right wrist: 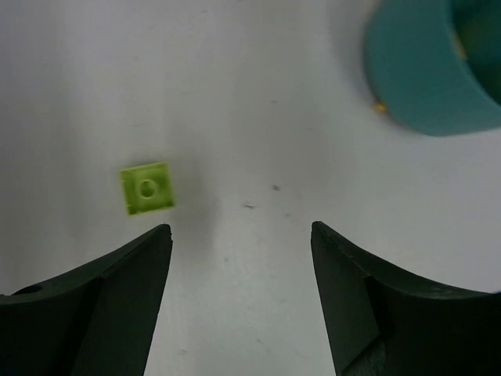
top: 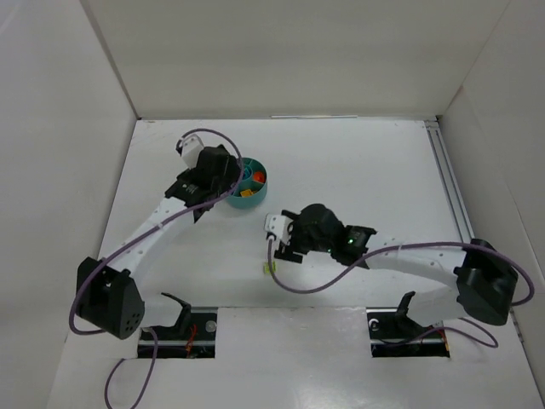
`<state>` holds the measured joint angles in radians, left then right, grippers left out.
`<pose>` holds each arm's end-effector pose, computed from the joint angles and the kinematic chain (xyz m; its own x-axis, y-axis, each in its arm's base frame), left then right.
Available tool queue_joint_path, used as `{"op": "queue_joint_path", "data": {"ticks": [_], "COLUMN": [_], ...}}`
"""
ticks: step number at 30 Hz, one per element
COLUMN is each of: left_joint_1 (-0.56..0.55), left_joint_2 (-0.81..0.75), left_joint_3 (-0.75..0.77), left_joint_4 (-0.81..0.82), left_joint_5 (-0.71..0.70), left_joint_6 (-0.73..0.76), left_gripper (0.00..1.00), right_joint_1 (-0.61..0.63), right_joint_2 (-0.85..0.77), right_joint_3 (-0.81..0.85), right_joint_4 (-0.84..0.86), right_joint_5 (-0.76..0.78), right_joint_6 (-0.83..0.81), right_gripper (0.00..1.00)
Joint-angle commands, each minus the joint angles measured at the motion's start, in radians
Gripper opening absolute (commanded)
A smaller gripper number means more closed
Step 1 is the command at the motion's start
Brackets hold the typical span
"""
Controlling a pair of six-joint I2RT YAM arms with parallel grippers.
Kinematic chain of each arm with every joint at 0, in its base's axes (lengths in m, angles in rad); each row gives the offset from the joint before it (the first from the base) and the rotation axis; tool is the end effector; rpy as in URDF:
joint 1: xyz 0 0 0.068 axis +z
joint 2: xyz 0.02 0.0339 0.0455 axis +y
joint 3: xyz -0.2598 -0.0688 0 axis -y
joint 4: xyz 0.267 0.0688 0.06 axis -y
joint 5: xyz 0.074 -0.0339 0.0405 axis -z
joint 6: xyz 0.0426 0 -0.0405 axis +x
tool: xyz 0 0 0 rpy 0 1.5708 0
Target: Sort the legos into containers by color
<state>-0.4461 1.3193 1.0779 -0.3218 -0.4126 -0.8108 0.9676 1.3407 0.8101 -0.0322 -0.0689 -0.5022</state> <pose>0.3001 -0.1246 0.2992 -0.3966 -0.5464 -0.7377 -0.2875 0.8371 -0.4654 0.1791 0.2651 0.2209 0.1461 -0.6345 -0.7590 -0.8948 0.2425 -0.3749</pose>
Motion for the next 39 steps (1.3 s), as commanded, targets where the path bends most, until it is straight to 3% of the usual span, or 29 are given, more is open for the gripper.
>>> {"op": "queue_joint_path", "data": {"ticks": [1,5,12,18,24,31,34,36,39], "left_joint_1": [-0.049,-0.083,-0.083,-0.083,-0.083,-0.083,-0.083,-0.083,-0.083], "left_joint_2": [-0.060,-0.187,-0.305,-0.305,-0.296,-0.307,-0.316,-0.316,-0.316], "left_joint_3": [-0.110,-0.246,-0.335,-0.335,-0.335,-0.335,-0.345,-0.345,-0.345], "left_joint_4": [-0.020,-0.039,-0.039,-0.051,-0.051,-0.042,-0.042,-0.051,-0.051], "left_joint_5": [0.064,0.054,0.077,0.078,0.078,0.069,0.048,0.035,0.025], "left_joint_6": [-0.040,-0.071,-0.099,-0.099,-0.090,-0.090,-0.090,-0.090,-0.099], "left_gripper": [0.99,0.99,0.99,0.99,0.99,0.99,0.99,0.99,0.99], "right_joint_1": [0.069,0.177,0.186,0.186,0.186,0.186,0.186,0.186,0.186], "right_joint_2": [0.087,0.176,0.254,0.310,0.344,0.362,0.371,0.371,0.333], "right_joint_3": [-0.026,-0.052,-0.097,-0.066,-0.045,-0.045,-0.025,-0.025,-0.002], "right_joint_4": [0.032,0.106,0.213,0.253,0.253,0.253,0.253,0.244,0.223], "right_joint_5": [-0.095,-0.095,-0.046,-0.012,-0.083,-0.094,-0.115,-0.115,-0.077], "right_joint_6": [-0.070,-0.070,-0.024,-0.012,-0.035,-0.053,-0.071,-0.071,-0.071], "right_gripper": [0.77,0.78,0.78,0.78,0.76,0.53,0.34,0.27,0.24]}}
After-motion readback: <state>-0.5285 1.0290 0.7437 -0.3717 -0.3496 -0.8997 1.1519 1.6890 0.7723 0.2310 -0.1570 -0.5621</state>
